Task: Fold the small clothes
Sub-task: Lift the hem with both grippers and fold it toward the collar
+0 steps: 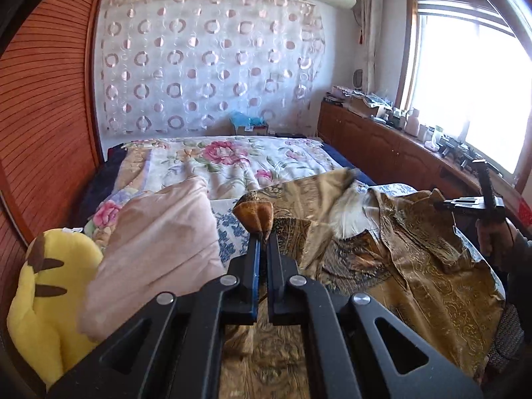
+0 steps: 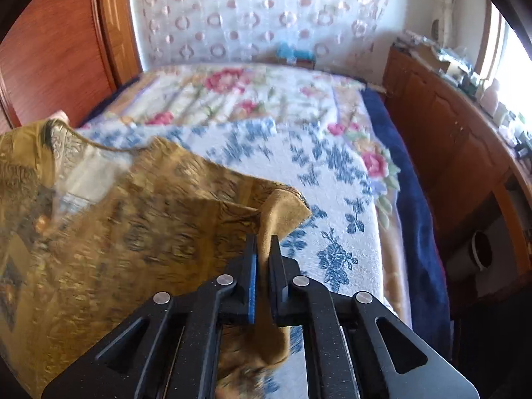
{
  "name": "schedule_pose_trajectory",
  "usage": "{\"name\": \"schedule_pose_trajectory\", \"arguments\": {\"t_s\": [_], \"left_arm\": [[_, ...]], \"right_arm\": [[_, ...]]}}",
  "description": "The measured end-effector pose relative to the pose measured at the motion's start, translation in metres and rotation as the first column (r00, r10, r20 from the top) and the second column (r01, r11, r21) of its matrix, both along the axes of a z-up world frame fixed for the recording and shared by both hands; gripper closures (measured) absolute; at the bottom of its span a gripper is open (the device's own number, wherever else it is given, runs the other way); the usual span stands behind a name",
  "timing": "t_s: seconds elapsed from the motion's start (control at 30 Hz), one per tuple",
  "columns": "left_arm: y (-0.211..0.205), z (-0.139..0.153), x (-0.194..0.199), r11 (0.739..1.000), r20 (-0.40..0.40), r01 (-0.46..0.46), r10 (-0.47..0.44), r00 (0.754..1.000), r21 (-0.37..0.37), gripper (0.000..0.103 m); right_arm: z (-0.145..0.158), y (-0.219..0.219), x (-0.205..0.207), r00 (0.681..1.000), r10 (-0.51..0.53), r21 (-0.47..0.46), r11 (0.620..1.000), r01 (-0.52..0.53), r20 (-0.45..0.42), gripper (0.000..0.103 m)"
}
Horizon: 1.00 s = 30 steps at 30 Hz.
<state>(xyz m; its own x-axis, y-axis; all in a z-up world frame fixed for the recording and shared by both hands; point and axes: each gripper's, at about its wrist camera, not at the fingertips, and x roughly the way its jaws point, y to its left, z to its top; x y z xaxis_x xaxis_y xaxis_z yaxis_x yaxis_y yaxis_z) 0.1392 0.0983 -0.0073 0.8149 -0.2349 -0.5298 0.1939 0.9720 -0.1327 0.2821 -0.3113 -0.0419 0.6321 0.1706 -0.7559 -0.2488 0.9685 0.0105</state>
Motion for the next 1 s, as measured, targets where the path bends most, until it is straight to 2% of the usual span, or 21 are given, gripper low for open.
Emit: {"name": "schedule_pose_trajectory", "arguments": {"t_s": [0.13, 0.3, 0.47, 0.53, 0.67, 0.77, 0.9, 0.93, 0.97, 1.0], "left_arm": [[0.014, 0.004, -0.035, 1.000, 0.016, -0.026, 0.026, 1.000, -0.009, 0.103], [0.032, -0.007, -0.084, 0.997, 0.017, -0.073, 0.073, 0.997, -0.009, 0.103], [0.048, -0.026, -0.137, 0.989, 0.004, -0.132, 0.132, 0.991, -0.069, 0.103], [0.051, -0.031, -0.152, 0.987, -0.007, -0.136, 0.136, 0.991, -0.085, 0.103], [0.051, -0.037, -0.178, 0.988, -0.044, -0.146, 0.144, 0.989, -0.044, 0.103], [0.054, -0.046, -0.186, 0.986, -0.084, -0.155, 0.150, 0.985, -0.056, 0.100], [0.062, -0.053, -0.188, 0.982, -0.088, -0.178, 0.173, 0.981, -0.056, 0.096], [0.065, -0.054, -0.189, 0.981, -0.090, -0.189, 0.184, 0.979, -0.049, 0.096], [0.070, -0.054, -0.189, 0.979, -0.086, -0.196, 0.192, 0.978, -0.049, 0.090], [0.073, -0.053, -0.191, 0.979, -0.079, -0.196, 0.192, 0.978, -0.054, 0.077]], "right_arm": [[0.029, -0.004, -0.037, 0.998, 0.006, 0.056, 0.998, -0.009, 0.060, 0.101], [0.056, -0.013, -0.100, 0.992, 0.009, 0.097, 0.995, -0.021, 0.124, 0.101], [0.062, -0.023, -0.168, 0.985, -0.039, 0.061, 0.998, 0.029, 0.168, 0.101], [0.060, -0.025, -0.195, 0.987, -0.030, 0.058, 0.998, 0.021, 0.155, 0.101], [0.057, -0.019, -0.237, 0.993, 0.025, 0.032, 0.999, -0.029, 0.118, 0.101], [0.051, -0.018, -0.253, 0.995, 0.039, 0.032, 0.999, -0.042, 0.094, 0.101], [0.040, -0.018, -0.262, 0.995, -0.016, 0.047, 0.999, 0.011, 0.095, 0.101], [0.038, -0.018, -0.263, 0.995, -0.023, 0.051, 0.999, 0.018, 0.097, 0.097], [0.036, -0.018, -0.264, 0.995, -0.035, 0.048, 0.998, 0.030, 0.098, 0.093], [0.036, -0.019, -0.266, 0.994, -0.042, 0.040, 0.998, 0.038, 0.105, 0.092]]}}
